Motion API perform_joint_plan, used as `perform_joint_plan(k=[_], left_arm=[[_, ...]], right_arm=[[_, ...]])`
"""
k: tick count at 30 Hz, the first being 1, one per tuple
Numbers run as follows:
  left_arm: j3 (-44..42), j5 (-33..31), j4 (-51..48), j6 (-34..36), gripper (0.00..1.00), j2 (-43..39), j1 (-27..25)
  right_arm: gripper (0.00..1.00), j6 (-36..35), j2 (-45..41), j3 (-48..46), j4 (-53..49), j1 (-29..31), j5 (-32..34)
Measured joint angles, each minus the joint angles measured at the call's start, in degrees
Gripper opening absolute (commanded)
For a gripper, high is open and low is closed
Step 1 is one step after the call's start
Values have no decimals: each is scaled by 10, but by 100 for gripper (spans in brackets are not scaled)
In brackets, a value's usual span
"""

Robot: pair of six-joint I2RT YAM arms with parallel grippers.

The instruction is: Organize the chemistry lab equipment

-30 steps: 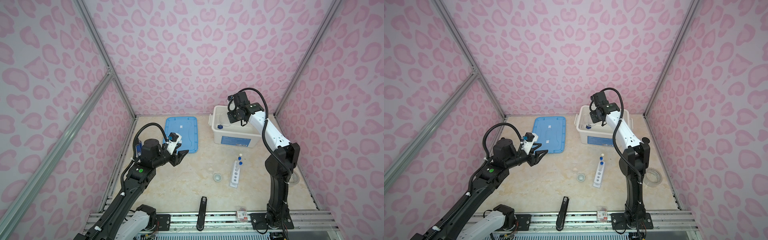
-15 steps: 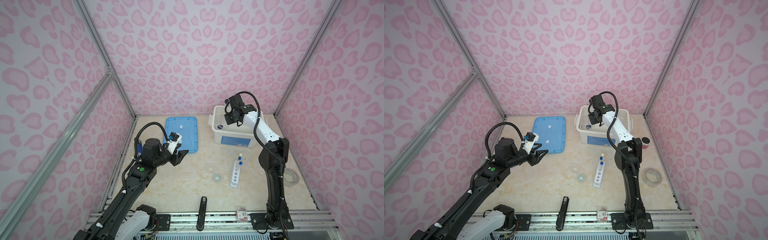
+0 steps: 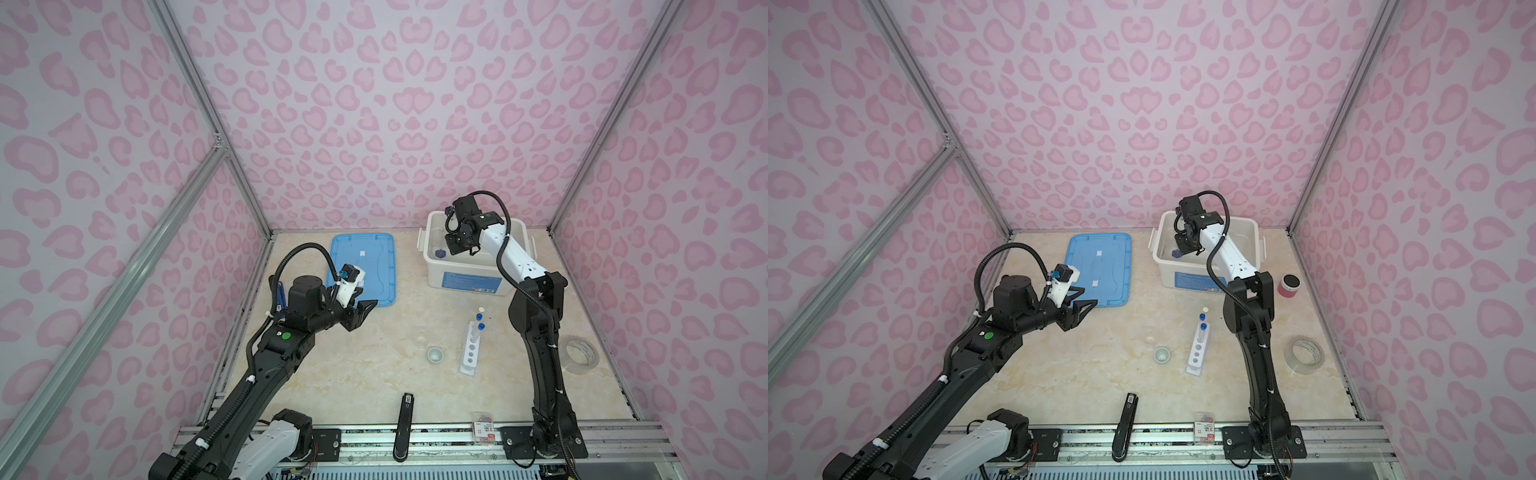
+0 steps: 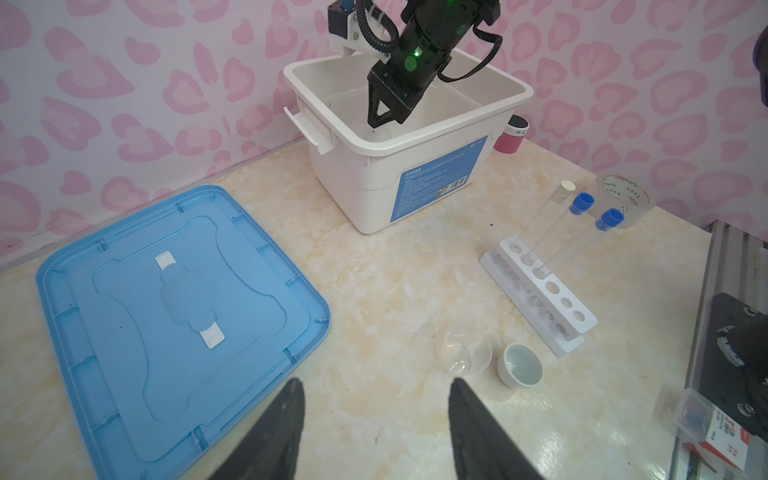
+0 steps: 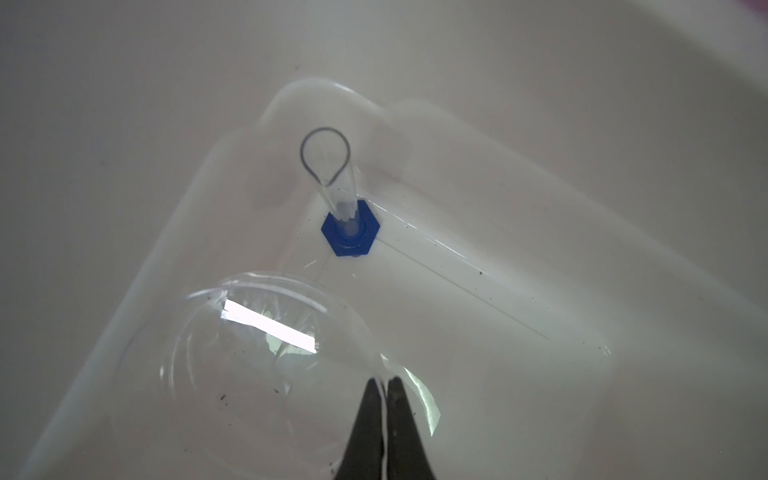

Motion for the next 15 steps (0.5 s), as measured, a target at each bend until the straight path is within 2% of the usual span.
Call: perform_joint_plan(k=[15], left_arm=[[9,0,0,2,57,23,0]], right_arm=[[5,9,47,17,3,-10,-28]])
